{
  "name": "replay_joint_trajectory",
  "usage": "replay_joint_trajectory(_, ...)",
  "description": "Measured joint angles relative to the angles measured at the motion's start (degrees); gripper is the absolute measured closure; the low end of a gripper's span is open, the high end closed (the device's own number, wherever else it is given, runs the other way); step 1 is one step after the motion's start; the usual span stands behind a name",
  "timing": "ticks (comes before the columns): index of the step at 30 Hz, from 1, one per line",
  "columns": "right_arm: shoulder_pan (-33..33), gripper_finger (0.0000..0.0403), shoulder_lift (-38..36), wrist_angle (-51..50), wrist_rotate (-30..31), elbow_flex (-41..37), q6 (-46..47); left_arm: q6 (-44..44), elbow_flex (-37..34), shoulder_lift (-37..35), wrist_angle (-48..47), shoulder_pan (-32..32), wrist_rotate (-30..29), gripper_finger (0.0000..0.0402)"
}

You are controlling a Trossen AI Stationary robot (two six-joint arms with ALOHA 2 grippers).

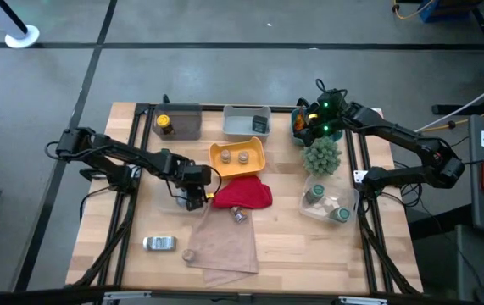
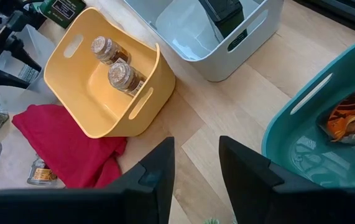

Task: Sort spices by type
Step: Put the white seasoning bottle into the left transparent bin

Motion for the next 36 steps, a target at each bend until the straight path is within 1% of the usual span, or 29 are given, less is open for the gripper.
replay_joint_trajectory(5,0.0,0.0276,0.0,0.0,0.0,0.0,0.0,1.1,2.9,-0.2,-1.2,0.0,0.2,0.0302)
replay_joint_trajectory(8,0.0,0.0276,0.0,0.0,0.0,0.0,0.0,0.2,3.4,-0.7,-1.9,0.0,0.2,0.0320)
replay_joint_trajectory(12,0.0,0.0276,0.0,0.0,0.0,0.0,0.0,-0.2,3.5,-0.7,-2.5,0.0,0.2,0.0324)
replay_joint_trajectory(15,0.0,0.0276,0.0,0.0,0.0,0.0,0.0,-0.9,3.5,-0.8,-2.5,-0.1,0.0,0.0301)
replay_joint_trajectory(22,0.0,0.0276,0.0,0.0,0.0,0.0,0.0,-1.9,3.5,-0.8,-2.8,-0.1,-0.8,0.0213)
replay_joint_trajectory(25,0.0,0.0276,0.0,0.0,0.0,0.0,0.0,-2.0,3.5,-0.8,-3.0,-0.1,0.5,0.0188)
replay_joint_trajectory(30,0.0,0.0276,0.0,0.0,0.0,0.0,0.0,-1.9,3.5,-0.8,-3.8,-0.1,1.3,0.0170)
replay_joint_trajectory(36,0.0,0.0276,0.0,0.0,0.0,0.0,0.0,-2.1,1.6,-0.8,-3.7,-0.1,1.3,0.0170)
